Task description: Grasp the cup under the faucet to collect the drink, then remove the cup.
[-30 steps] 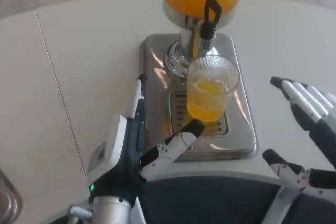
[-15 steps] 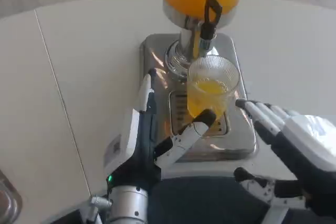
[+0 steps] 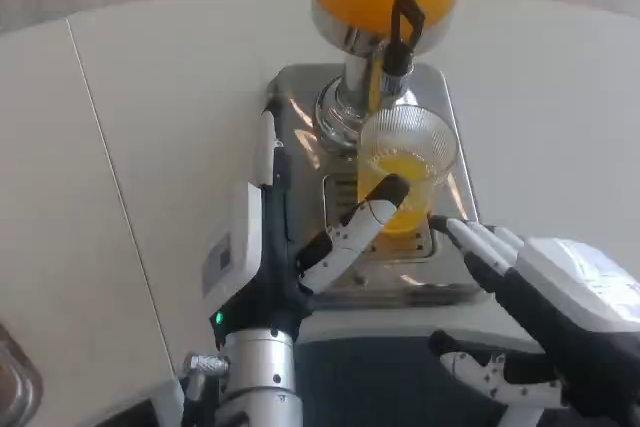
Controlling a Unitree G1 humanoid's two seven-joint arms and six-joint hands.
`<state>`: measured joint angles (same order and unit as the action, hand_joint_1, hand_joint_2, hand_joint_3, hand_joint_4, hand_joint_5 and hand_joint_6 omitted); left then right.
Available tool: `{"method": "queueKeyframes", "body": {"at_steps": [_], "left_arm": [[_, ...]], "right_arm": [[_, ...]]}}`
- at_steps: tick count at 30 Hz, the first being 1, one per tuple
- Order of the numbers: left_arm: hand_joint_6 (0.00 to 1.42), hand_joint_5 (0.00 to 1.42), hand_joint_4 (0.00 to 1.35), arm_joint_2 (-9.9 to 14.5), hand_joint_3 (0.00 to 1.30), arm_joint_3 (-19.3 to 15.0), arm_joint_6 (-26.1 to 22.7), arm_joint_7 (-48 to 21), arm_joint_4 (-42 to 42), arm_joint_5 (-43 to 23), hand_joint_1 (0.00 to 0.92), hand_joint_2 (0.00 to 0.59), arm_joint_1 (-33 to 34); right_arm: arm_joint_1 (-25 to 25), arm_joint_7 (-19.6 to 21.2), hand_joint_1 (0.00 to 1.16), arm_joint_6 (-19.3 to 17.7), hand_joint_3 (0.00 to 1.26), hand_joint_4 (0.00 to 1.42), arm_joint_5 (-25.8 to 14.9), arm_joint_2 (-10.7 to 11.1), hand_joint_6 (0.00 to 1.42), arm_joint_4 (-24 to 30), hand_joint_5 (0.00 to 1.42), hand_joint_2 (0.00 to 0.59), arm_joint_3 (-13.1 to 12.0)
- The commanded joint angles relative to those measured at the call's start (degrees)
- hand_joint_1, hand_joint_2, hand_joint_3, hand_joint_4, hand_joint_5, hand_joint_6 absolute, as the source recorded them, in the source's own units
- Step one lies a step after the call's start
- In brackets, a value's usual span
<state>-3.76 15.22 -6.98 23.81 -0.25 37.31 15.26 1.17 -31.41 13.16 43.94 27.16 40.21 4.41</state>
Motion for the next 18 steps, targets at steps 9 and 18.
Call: {"method": "queueKeyframes", "body": {"at_steps": [9,18], "left_arm": [[0.25,0.20,0.00,-1.68,0.00,-0.06,1.91,2.86,5.26,-2.01,0.135,0.049,4.56],[0.26,0.22,0.00,-2.71,0.00,0.77,4.43,5.70,8.97,-2.70,0.146,0.048,6.30]], "right_arm": [[1.21,-7.15,0.52,1.94,0.00,0.00,7.12,1.15,0.00,4.23,0.00,0.468,2.13],[1.76,-9.24,0.49,3.79,0.00,0.00,6.66,0.18,0.00,4.96,0.00,0.478,1.20]]}}
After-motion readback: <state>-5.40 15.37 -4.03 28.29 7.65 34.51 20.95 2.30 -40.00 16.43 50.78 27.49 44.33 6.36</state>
